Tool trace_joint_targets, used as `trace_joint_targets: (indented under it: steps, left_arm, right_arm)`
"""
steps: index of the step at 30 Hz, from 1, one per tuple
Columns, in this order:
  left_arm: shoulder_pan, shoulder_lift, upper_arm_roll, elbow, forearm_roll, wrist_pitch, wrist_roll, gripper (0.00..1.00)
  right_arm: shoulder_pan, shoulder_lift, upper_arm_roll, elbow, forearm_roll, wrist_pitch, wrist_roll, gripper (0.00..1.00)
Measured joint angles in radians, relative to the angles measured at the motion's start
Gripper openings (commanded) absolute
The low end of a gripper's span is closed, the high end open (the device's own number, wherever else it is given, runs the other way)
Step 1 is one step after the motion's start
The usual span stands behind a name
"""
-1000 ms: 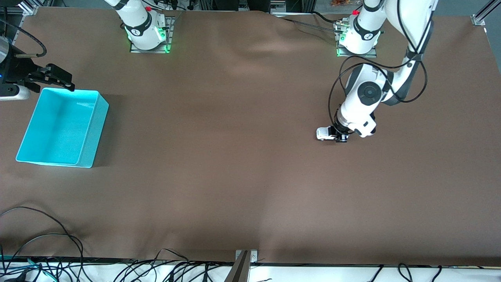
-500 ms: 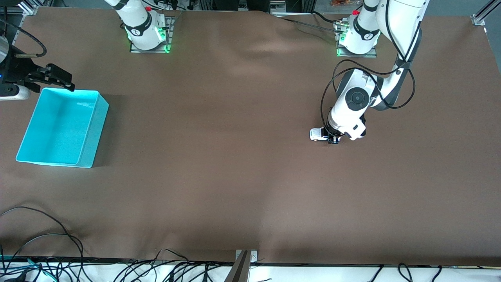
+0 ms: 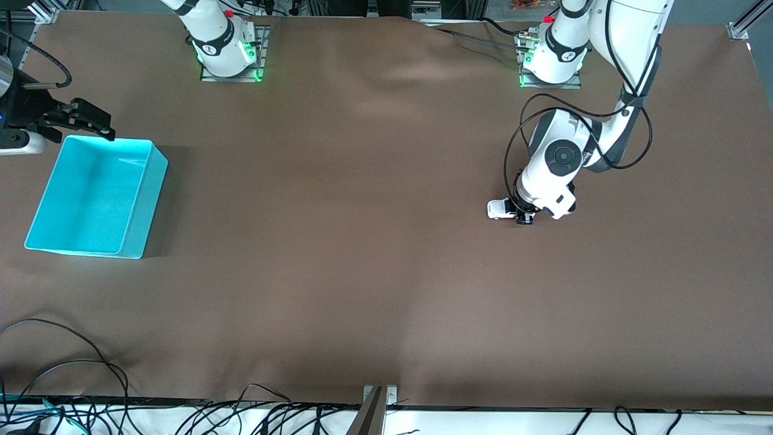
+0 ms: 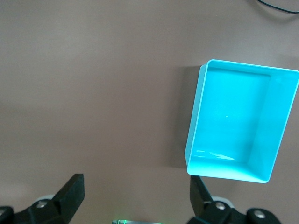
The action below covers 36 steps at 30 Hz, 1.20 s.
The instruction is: Wind and store white jeep toy
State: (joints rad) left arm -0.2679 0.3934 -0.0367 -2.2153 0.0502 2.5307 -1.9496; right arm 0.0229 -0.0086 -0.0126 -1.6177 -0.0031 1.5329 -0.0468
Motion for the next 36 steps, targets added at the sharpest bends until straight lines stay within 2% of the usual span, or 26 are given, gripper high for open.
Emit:
trace_joint_targets:
  steps: [9, 36]
  left_arm:
    - [0.078, -0.001, 0.000, -0.002, 0.073, -0.009, 0.018, 0.07]
    - [0.297, -0.001, 0.008, -0.003, 0.089, -0.010, 0.293, 0.10]
  right_arm:
    - [0.000, 0.000, 0.000, 0.000, 0.000, 0.000, 0.000, 1.00]
    - [0.000, 0.000, 0.000, 0.000, 0.000, 0.000, 0.000, 1.00]
